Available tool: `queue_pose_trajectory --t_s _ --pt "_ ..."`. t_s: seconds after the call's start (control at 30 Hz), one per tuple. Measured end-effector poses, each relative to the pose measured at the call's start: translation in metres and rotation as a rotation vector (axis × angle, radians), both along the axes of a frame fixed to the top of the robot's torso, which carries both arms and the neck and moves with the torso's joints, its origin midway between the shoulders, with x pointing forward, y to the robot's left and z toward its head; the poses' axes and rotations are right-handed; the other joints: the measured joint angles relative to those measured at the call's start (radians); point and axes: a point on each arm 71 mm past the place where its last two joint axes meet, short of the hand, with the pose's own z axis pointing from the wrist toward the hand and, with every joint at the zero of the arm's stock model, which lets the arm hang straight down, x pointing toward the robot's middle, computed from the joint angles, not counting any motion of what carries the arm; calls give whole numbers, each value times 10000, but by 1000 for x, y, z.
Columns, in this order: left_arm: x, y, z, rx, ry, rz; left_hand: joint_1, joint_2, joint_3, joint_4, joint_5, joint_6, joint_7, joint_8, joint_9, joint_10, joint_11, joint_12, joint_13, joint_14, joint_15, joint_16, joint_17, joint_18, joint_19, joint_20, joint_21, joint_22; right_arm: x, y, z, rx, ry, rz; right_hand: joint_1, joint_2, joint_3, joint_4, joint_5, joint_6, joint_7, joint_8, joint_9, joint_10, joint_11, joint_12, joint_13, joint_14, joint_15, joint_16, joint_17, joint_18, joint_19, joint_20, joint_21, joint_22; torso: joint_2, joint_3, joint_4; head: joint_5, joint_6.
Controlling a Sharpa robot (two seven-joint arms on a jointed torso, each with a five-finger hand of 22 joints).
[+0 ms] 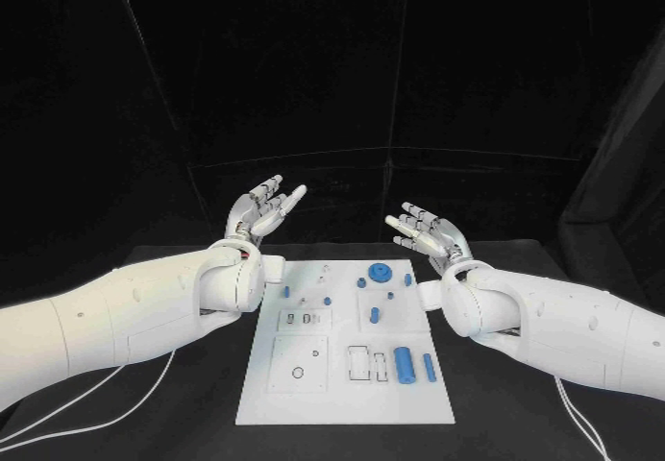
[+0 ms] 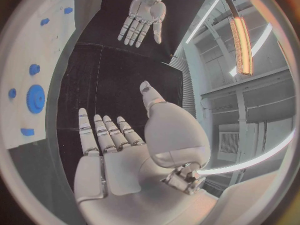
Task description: Assemble the parts on the task board
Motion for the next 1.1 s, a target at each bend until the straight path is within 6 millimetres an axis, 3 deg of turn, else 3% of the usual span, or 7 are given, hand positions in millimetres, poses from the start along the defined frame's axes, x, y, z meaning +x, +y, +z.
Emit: queue_pose_trajectory --t_s 0.13,0.3,0.5,0.7,0.8,0.93,1.1 --pt "4 -1 4 -273 -179 -177 291 28 43 43 0 184 1 9 16 196 88 72 22 283 78 69 50 75 50 50 40 14 6 2 -1 -102 0 765 716 25 -1 -385 -87 632 37 101 59 902 204 136 70 936 169 188 71 39 666 33 181 89 1 -1 -2 0 -1" --pt "4 -1 4 -485 -227 -287 517 177 84 53 0 826 40 166 95 1141 310 282 132 1429 241 460 232 75 548 156 279 144 9 6 -2 -181 55 1456 1389 118 27 -798 -127 2220 143 410 207 2956 257 527 213 2980 132 599 213 394 1777 47 612 272 2 -1 -3 -1 -1" --pt "6 31 3 -502 -261 -72 812 473 138 -293 177 3015 233 609 287 4008 538 892 339 3630 323 1130 495 147 2841 164 1136 578 22 -28 8 -2460 -1256 1561 1870 291 132 -1283 -127 4710 479 698 323 5223 45 831 249 5240 -170 911 252 630 3093 -66 1213 456 184 27 19 -24 -9" --pt "0 25 4 -666 -232 -616 801 776 25 -726 380 4930 544 895 361 6200 394 1319 403 5361 94 1549 619 317 4934 83 1837 844 25 -21 21 -3952 -2321 2204 1970 341 280 -1598 -127 5894 754 698 323 6343 -92 831 259 6405 -366 918 263 704 3801 -206 1559 525 377 71 108 -70 19" --pt "-5 28 5 -635 -266 -842 790 839 -73 -936 380 5496 700 934 361 6893 307 1348 413 5986 -26 1609 650 382 5680 5 2033 887 27 -22 29 -4743 -2738 2379 1970 342 355 -1745 -126 6251 853 698 323 6742 -170 831 259 6905 -493 917 299 703 4177 -328 1788 595 506 75 146 -91 43" --pt "-12 27 8 -442 -417 -1286 835 901 -223 -1225 343 5943 829 934 341 7440 242 1348 413 6541 -131 1657 669 381 6346 -80 2111 887 32 -22 40 -5887 -3153 2588 1970 342 500 -1901 -126 6673 806 698 335 7268 -306 779 270 7546 -684 991 345 702 4636 -546 2169 747 690 76 177 -132 105" --pt "-24 23 12 -220 -588 -1905 909 975 -363 -1556 183 6184 860 854 327 7789 174 1288 412 6902 -221 1657 687 380 6815 -138 2145 843 35 -15 56 -7320 -3664 2941 2114 197 595 -1995 -126 7127 598 698 347 7979 -525 778 301 8531 -1019 1270 532 702 5241 -902 2905 1116 918 70 201 -194 183"
